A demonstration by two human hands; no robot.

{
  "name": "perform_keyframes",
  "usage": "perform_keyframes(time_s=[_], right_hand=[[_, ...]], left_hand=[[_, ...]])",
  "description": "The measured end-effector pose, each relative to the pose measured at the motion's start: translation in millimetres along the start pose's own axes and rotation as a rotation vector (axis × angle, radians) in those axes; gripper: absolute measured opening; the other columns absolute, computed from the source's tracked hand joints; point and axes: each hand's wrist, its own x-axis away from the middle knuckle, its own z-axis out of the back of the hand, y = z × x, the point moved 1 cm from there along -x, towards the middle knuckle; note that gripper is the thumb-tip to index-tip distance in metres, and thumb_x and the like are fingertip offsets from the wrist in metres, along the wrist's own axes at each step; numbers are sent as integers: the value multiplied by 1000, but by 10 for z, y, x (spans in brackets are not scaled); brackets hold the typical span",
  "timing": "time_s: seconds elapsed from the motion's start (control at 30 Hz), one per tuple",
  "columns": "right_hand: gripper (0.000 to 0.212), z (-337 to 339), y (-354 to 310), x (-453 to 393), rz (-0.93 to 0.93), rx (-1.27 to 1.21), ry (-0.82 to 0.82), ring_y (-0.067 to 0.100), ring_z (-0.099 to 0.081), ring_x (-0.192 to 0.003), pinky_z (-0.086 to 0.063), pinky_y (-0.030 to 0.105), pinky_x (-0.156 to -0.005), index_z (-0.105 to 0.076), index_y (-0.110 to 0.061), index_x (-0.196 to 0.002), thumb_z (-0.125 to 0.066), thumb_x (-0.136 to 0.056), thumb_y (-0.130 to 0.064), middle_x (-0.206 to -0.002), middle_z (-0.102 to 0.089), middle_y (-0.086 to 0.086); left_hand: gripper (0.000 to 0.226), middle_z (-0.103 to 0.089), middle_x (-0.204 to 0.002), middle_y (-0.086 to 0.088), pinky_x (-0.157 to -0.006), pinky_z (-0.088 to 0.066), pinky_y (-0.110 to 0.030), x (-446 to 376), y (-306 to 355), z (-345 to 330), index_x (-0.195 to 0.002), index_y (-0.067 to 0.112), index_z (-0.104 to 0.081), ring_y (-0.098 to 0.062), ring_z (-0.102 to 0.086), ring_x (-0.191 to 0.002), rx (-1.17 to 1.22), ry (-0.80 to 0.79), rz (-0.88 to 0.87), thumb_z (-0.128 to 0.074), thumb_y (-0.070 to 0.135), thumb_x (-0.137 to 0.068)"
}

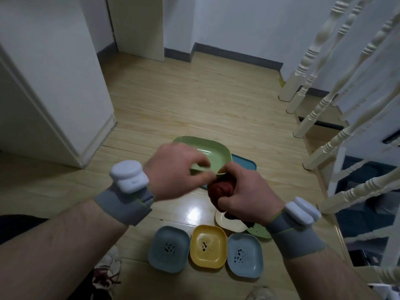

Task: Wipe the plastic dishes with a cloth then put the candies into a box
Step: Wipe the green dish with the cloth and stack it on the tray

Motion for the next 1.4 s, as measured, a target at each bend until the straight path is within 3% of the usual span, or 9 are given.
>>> perform_keyframes(time_s=[0.13,0.3,0.53,0.7,0.83,1.03,1.2,1.3,1.4], right_hand=[[31,-13,5,2,13,-12,-8,6,-58,-63,-48,25,-57,-57,-27,-95,-72,-68,-29,-70,-60,-10],[73,57,59,-16,34,-197,12,5,-62,-66,-49,13,-63,-52,-45,-128,-71,-62,-18,-81,-66,-10],[53,182,22,-38,5,-458,419,1,-60,-101,-52,20,-88,-63,-29,-121,-67,-68,-23,-111,-63,-11],[54,-71,-172,0,203,-180,312,16,-56,-109,-44,25,-97,-63,-24,-126,-64,-72,-23,-118,-62,-2],[47,64,29,-90,-24,-221,383,12,-58,-100,-43,15,-91,-67,-25,-119,-65,-73,-18,-107,-64,-5],[51,-118,-268,3,200,-91,329,18,-60,-101,-52,33,-87,-69,-27,-115,-58,-66,-25,-114,-62,-3],[54,54,18,-98,-67,-235,459,9,-58,-97,-49,24,-92,-70,-27,-115,-54,-63,-24,-107,-66,-5],[52,-46,-187,-33,78,-238,425,0,-54,-100,-42,10,-94,-70,-24,-115,-57,-65,-20,-113,-64,-7],[49,-210,-308,6,211,-186,389,15,-59,-110,-46,29,-99,-71,-23,-113,-62,-64,-17,-120,-64,-4]], left_hand=[[32,-67,-99,10,-75,-43,-29,2,-26,-229,-106,29,-71,-15,-59,-93,-82,-46,-67,-52,50,-90],[16,-64,-71,0,-64,-45,-33,-28,-110,-201,-91,20,-75,-14,-55,-64,385,-45,232,-62,30,-92],[28,-70,-90,-13,-63,-50,-26,-22,-23,-199,-98,7,-71,-22,-63,-78,1014,-27,652,-46,19,-102],[25,-70,-86,-12,-58,-53,-23,8,104,-269,-100,-1,-68,-16,-66,-72,1221,-135,645,-49,15,-100],[31,-64,-59,3,-49,-46,-18,54,93,-270,-75,10,-65,-7,-59,-52,1098,-103,595,-46,10,-100],[18,-72,-80,-9,-53,-53,-23,48,135,-275,-96,4,-71,-16,-69,-68,1233,-124,601,-54,9,-95],[24,-68,-83,-12,-53,-54,-23,58,123,-261,-96,3,-68,-17,-65,-67,1219,-94,619,-46,12,-100],[22,-67,-88,-14,-61,-53,-27,23,99,-246,-99,1,-69,-21,-65,-75,1270,-101,611,-47,7,-98],[24,-66,-83,-17,-67,-55,-30,4,123,-249,-93,1,-71,-25,-65,-77,1531,-173,639,-51,-4,-81]])
